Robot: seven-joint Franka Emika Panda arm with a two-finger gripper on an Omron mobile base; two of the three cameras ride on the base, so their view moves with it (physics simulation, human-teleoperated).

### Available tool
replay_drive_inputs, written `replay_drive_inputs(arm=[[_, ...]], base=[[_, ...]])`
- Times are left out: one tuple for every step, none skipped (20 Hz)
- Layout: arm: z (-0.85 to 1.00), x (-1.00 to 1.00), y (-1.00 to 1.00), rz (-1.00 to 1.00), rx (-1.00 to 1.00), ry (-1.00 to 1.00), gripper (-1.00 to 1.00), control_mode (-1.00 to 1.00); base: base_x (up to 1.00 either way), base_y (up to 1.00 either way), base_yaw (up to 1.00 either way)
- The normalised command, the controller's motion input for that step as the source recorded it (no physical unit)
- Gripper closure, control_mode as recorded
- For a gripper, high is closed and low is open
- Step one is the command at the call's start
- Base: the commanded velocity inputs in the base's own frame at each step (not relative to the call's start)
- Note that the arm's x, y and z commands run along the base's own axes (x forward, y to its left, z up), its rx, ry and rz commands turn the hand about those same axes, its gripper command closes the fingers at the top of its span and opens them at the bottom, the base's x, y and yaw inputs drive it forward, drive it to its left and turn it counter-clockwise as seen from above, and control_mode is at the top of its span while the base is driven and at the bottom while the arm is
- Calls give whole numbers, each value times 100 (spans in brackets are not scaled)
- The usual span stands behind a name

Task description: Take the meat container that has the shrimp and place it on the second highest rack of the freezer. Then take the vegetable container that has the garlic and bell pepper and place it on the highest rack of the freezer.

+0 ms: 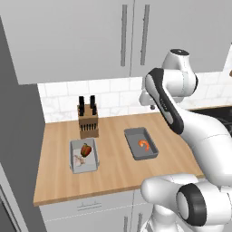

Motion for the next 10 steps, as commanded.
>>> replay_drive_inputs(arm=[[0,0,0,0,0,0,-100,-100],[0,-9,0,0,0,6,-100,-100],[-10,-39,-23,-12,0,10,-100,-100],[-14,-20,0,-30,0,14,-100,-100],[-30,-36,0,-48,0,10,-100,-100],[-51,-43,0,-49,1,2,-100,-100],[-53,-33,0,-51,2,1,-100,-100],[-54,-11,4,-53,1,4,-100,-100],[-61,-1,18,-57,0,0,-100,-100],[-61,0,29,-59,0,0,-100,-100]], base=[[0,0,0],[0,0,0],[0,0,0],[0,0,0],[0,0,0],[0,0,0],[0,0,0],[0,0,0],[0,0,0],[0,0,0]])
